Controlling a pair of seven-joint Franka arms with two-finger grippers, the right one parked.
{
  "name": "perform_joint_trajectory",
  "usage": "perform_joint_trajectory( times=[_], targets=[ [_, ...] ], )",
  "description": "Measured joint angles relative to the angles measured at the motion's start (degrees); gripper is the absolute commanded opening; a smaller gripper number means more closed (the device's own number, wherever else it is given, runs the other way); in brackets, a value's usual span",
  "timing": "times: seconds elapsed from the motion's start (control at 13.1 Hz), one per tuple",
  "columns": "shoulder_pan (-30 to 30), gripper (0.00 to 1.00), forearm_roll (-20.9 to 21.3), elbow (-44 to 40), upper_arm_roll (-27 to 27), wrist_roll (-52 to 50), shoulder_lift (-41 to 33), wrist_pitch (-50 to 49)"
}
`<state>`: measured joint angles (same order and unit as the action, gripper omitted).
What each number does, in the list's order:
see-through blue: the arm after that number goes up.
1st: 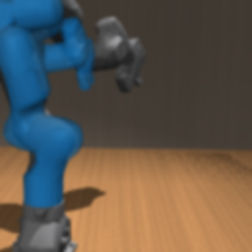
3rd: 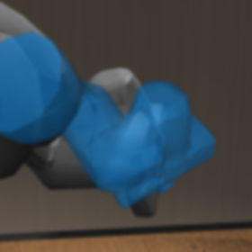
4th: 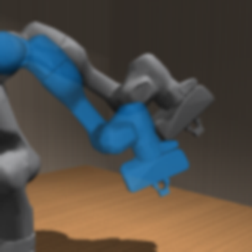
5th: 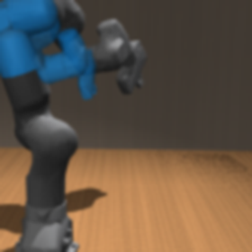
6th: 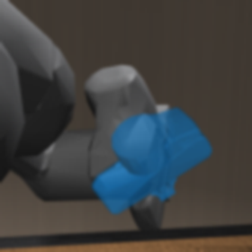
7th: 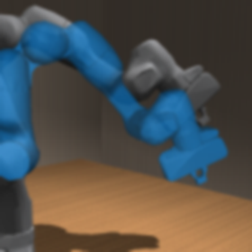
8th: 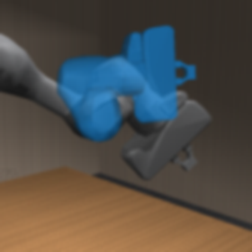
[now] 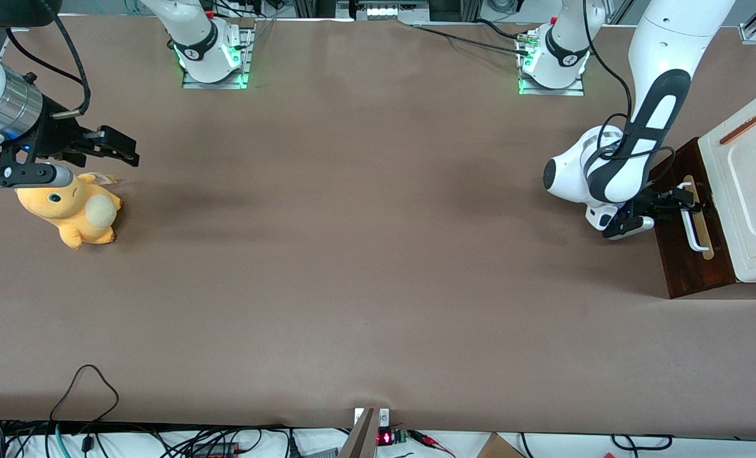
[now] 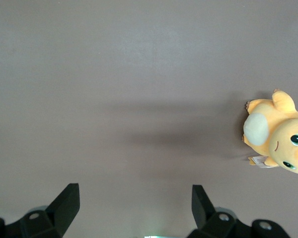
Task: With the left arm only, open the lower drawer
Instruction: 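Align the open left gripper around the white handle and close it, then pull the handle with the left gripper, sliding the drawer out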
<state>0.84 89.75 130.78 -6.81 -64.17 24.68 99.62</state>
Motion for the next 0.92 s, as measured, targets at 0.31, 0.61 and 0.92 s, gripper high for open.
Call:
perform_joint_trajectory(
  times=[0.31, 0.61, 0.92],
  targets=[
    [0.0, 0.66, 0.1, 0.1, 0.6, 0.0, 0.0, 0.0],
    [-0.2, 0.32, 0.2, 0.1, 0.8, -0.1, -0.1, -0.8],
    [-0.5, 0.06, 0.3, 0.1, 0.8, -0.3, -0.1, -1.2]
  ],
)
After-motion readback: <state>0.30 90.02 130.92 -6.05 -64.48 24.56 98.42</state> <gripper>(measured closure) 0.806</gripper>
